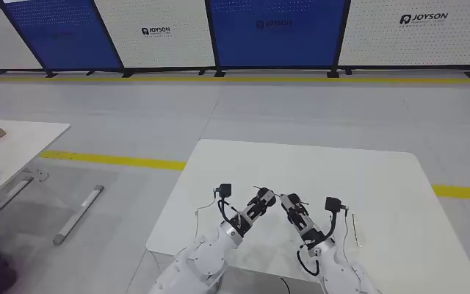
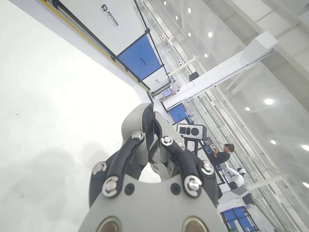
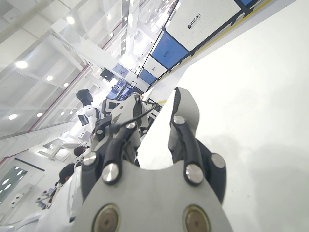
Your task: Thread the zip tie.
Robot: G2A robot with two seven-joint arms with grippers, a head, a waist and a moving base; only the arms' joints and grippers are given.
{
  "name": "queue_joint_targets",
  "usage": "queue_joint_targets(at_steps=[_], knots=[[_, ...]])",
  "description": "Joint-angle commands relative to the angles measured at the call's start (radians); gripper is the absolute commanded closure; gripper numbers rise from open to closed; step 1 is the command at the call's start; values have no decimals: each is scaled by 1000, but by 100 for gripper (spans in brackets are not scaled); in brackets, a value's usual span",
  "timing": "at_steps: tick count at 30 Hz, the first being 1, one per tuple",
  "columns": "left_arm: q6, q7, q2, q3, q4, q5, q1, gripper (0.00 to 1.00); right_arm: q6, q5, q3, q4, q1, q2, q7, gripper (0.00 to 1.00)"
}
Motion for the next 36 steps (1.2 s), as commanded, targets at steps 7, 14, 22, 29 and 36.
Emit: queue_joint_targets(at_steps=[7, 14, 22, 29, 36], knots=[[-3, 0, 0, -1, 0, 0, 0, 100, -5, 3, 0, 0, -5, 1, -13, 100], [-4, -5, 1, -3, -3, 1, 2, 100, -3, 0, -4, -3, -1, 0, -16, 100], [-8, -25, 3, -5, -10, 7, 7, 100, 18, -7, -10, -6, 7, 0, -9, 100], [-6, -25, 4, -7, -9, 3, 4, 100, 37, 8, -12, -1, 12, -1, 1, 75], [2, -16, 2, -4, -5, 0, 0, 100, 30, 13, -8, -4, 8, 1, 6, 51]])
